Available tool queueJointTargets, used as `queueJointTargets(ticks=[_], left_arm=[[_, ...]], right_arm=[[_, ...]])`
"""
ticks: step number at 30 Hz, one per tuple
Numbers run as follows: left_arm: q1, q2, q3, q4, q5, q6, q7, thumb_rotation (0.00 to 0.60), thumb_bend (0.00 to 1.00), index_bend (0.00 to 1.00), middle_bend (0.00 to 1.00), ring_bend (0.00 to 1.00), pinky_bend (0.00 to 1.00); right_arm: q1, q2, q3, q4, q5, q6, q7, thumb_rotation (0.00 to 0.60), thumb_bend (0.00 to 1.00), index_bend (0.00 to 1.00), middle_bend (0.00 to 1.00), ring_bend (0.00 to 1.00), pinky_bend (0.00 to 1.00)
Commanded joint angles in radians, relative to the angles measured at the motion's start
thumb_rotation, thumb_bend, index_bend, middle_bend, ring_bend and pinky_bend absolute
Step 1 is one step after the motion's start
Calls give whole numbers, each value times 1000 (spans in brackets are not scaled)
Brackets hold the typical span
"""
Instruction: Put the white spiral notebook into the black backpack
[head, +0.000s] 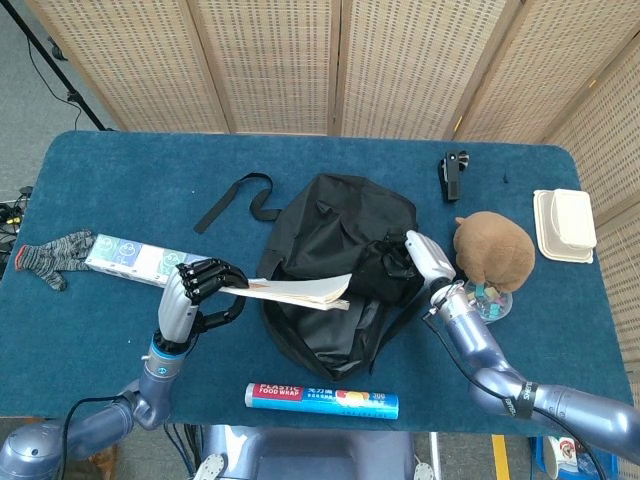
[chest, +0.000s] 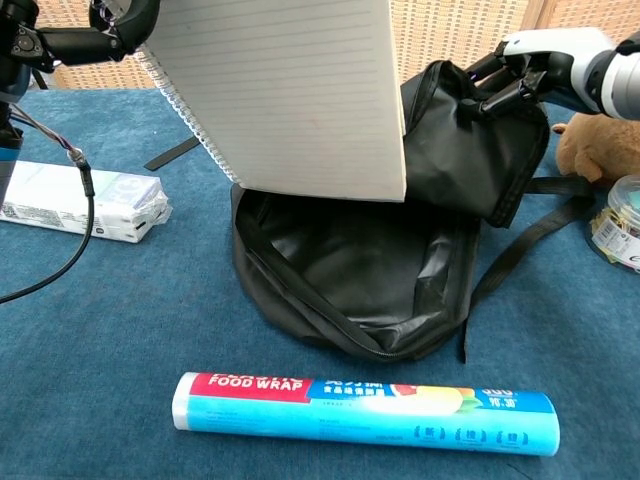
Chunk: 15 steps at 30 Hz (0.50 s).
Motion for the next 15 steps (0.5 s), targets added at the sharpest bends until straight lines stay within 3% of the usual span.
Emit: queueJointTargets(ticks=[1,15], left_arm=[[-3,-5,2,2,1,-4,3,600,538,765,596,563,638],[-55,-31,-8,26,33,23,37,600,537,765,596,563,638]], right_arm=[[1,-1,-1,1,3,-2,1,600,606,611,620,517,381],[6,19,-1,9,-17,-43,33,600,607,611,620,517,364]])
